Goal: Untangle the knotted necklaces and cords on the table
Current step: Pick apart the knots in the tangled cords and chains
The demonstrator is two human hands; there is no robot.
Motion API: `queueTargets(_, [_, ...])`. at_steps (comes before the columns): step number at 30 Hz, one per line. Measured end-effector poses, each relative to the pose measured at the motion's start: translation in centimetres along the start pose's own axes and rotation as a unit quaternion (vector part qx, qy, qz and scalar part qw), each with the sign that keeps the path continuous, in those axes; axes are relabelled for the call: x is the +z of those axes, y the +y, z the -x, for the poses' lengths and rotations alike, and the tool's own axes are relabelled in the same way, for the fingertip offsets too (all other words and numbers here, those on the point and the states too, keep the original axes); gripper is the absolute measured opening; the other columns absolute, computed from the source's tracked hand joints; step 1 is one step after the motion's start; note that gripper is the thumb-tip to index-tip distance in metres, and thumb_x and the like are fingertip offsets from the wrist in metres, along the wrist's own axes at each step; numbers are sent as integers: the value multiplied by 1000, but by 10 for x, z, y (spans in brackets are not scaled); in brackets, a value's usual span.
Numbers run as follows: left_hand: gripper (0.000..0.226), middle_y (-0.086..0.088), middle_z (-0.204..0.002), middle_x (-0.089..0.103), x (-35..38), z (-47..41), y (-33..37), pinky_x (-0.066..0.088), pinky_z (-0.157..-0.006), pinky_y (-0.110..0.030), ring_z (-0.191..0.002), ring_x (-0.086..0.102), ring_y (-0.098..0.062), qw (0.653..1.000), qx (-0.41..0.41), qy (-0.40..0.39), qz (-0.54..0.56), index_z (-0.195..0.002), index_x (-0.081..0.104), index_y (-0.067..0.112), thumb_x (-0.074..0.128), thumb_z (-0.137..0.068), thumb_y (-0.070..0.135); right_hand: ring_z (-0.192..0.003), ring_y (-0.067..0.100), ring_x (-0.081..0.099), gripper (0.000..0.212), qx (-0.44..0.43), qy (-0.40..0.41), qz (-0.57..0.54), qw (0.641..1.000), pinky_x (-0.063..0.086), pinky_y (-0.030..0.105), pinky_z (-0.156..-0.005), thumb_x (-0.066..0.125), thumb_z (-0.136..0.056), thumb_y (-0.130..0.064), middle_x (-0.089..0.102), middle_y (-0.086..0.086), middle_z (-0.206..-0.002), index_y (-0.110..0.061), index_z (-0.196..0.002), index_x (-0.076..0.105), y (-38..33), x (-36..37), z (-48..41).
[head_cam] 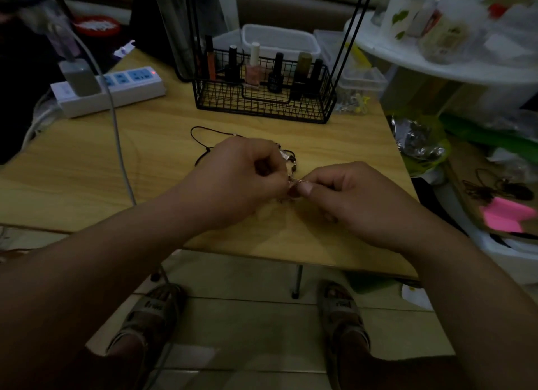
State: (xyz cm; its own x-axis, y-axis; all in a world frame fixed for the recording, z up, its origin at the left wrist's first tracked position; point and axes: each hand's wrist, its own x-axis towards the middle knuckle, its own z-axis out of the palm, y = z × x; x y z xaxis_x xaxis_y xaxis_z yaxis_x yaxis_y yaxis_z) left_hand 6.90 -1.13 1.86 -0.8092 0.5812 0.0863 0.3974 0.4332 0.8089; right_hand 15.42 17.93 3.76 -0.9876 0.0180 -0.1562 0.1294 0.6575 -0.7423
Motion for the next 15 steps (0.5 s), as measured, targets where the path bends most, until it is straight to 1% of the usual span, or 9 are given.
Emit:
queueTargets(2, [9, 5, -74, 71, -4, -1, 1, 57, -58, -24, -62, 66, -13, 994, -59, -13, 87, -86, 73, 21, 71, -95, 21, -64, 5, 58, 22, 6, 12, 3, 1000, 46, 30, -66, 57, -103, -37, 65, -10, -68, -34, -105, 78, 1, -3, 1])
queueTargets(3, [9, 3, -75, 71, -6, -1, 2, 58, -62, -26, -66, 67, -16, 989, -84, -19, 123, -86, 73, 20, 70, -95, 20, -67, 7, 61, 21, 7, 15, 5, 1000, 47, 30, -69, 57, -104, -37, 68, -9, -71, -35, -107, 78, 2, -4, 2])
queueTargets(5, [10, -3, -77, 72, -8, -2, 3, 58, -66, -27, -71, 68, -16, 976, -118, -32, 178, -86, 72, 16, 68, -95, 16, -70, 10, 63, 23, 11, 13, 2, 1000, 48, 32, -71, 55, -105, -38, 70, -6, -73, -37, -110, 77, 1, -5, 2])
queueTargets(7, [10, -8, -82, 74, -8, -2, 5, 59, -74, -34, -78, 71, -20, 962, -136, -44, 232, -87, 70, 13, 66, -96, 14, -66, 4, 59, 24, 20, 13, -23, 999, 44, 29, -67, 53, -106, -38, 72, -9, -76, -37, -111, 76, 0, -5, 3])
queueTargets(9, [10, -10, -85, 75, -7, -3, 5, 60, -83, -38, -84, 72, -23, 950, -142, -49, 273, -88, 67, 11, 65, -97, 11, -63, 1, 57, 25, 23, 30, -62, 997, 44, 25, -64, 52, -106, -35, 75, -8, -84, -34, -110, 77, -1, -6, 3])
queueTargets(11, [8, -6, -83, 75, -7, -4, 5, 60, -84, -36, -84, 72, -19, 948, -140, -49, 282, -89, 66, 9, 64, -97, 9, -65, 6, 60, 26, 15, 60, -96, 994, 46, 26, -61, 52, -106, -32, 77, -6, -91, -33, -107, 78, -1, -7, 3])
queueTargets(13, [5, -6, -86, 77, -6, -4, 5, 60, -80, -32, -85, 74, -18, 948, -138, -51, 281, -94, 66, 6, 63, -97, 9, -67, 10, 61, 28, 13, 89, -119, 989, 46, 26, -59, 52, -106, -30, 77, -5, -95, -32, -102, 80, 1, -8, 2])
queueTargets(15, [5, -10, -94, 79, -6, -3, 5, 61, -75, -27, -89, 76, -18, 946, -136, -57, 289, -99, 65, 5, 62, -98, 9, -62, 7, 57, 29, 20, 108, -131, 985, 43, 19, -53, 52, -106, -29, 77, -4, -93, -28, -97, 80, 2, -8, 1])
